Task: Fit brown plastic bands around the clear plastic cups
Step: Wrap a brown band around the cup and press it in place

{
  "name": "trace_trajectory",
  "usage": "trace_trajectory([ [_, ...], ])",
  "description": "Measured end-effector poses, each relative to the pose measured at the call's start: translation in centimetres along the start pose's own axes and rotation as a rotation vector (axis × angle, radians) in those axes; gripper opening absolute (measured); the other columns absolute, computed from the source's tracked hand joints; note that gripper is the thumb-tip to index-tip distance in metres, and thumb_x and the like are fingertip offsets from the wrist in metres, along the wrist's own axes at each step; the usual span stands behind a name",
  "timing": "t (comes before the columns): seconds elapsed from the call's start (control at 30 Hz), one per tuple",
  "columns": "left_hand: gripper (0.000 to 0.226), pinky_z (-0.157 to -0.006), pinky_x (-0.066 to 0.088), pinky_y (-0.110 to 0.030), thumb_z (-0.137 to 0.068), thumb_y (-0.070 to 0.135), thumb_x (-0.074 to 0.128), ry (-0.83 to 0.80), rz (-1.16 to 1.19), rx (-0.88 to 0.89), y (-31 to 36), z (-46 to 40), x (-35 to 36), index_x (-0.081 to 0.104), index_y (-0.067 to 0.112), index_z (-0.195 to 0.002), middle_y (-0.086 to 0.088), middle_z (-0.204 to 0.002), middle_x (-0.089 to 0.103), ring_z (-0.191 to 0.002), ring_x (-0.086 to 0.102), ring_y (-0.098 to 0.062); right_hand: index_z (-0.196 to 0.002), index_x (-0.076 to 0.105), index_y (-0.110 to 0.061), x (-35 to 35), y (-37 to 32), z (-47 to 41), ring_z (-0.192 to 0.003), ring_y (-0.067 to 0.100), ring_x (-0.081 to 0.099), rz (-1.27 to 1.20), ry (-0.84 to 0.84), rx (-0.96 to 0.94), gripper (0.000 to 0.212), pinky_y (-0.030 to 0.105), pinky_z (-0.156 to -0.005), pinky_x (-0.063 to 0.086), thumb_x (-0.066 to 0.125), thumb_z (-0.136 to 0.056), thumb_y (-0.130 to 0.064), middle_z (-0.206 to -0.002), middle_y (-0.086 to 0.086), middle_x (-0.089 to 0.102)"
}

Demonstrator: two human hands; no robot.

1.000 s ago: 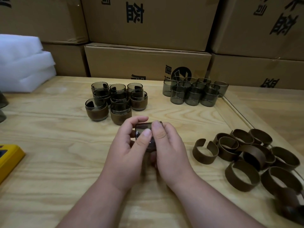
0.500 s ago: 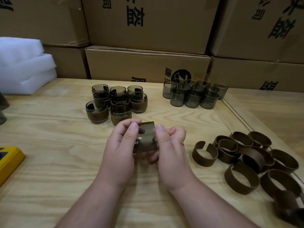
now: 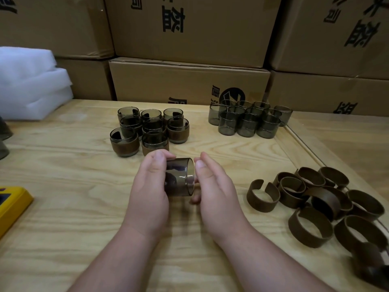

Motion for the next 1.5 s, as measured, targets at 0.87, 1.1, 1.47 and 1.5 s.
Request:
trace_trajectory([
  [0.87,0.023,-0.061,0.054,-0.014,-0.085,0.016,0.046,-0.176,0.068,0.037,0.5,0.7,1.5,0.062,0.014,-0.102,0.011,-0.090,0.072,-0.081,0.069,-0.001,-0.117,0.068,-0.032,0.8,-0.6,-0.1,-0.098,-0.001,0.068,0.046,-0.097,-0.130,0.058,0.028,-0.085,0.057,0.052,-0.078,-0.072,-0.104,-0.016,0.073],
  [1.1,0.023,-0.063,0.057,-0.021,-0.089,0.024,0.049,-0.134,0.119,0.011,0.1,0.4,1.3,0.064,0.012,-0.103,-0.005,-0.098,0.073,-0.085,0.073,-0.011,-0.110,0.057,-0.036,1.1,-0.9,0.3,-0.081,0.012,0.065,-0.061,-0.120,-0.174,0.046,0.035,-0.070,0.057,0.064,-0.073,-0.061,-0.102,-0.009,0.071],
  [1.47,0.028,-0.068,0.060,-0.032,-0.081,0.051,0.065,-0.094,0.233,-0.092,-0.7,0.1,0.8,0.075,0.027,-0.092,-0.007,-0.093,0.077,-0.083,0.075,-0.020,-0.116,0.050,-0.045,1.7,-2.3,1.2,-0.107,0.012,0.064,-0.072,-0.204,-0.354,0.046,0.038,-0.090,0.056,0.068,-0.075,-0.035,-0.121,-0.010,0.065],
  [1.5,0.031,-0.069,0.060,-0.033,-0.082,0.051,0.063,-0.089,0.219,-0.087,-0.6,0.1,0.7,0.075,0.024,-0.094,-0.008,-0.094,0.078,-0.085,0.075,-0.021,-0.116,0.049,-0.045,1.6,-2.3,1.1,-0.103,0.008,0.064,-0.079,-0.185,-0.343,0.045,0.033,-0.085,0.056,0.067,-0.075,-0.041,-0.118,-0.019,0.063],
])
Point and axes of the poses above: each hand's wrist, its own z-axis away from the middle knuckle, its own x-axis out of the palm, y = z × x, the point moved 9 cm from there along -z, towards the middle knuckle
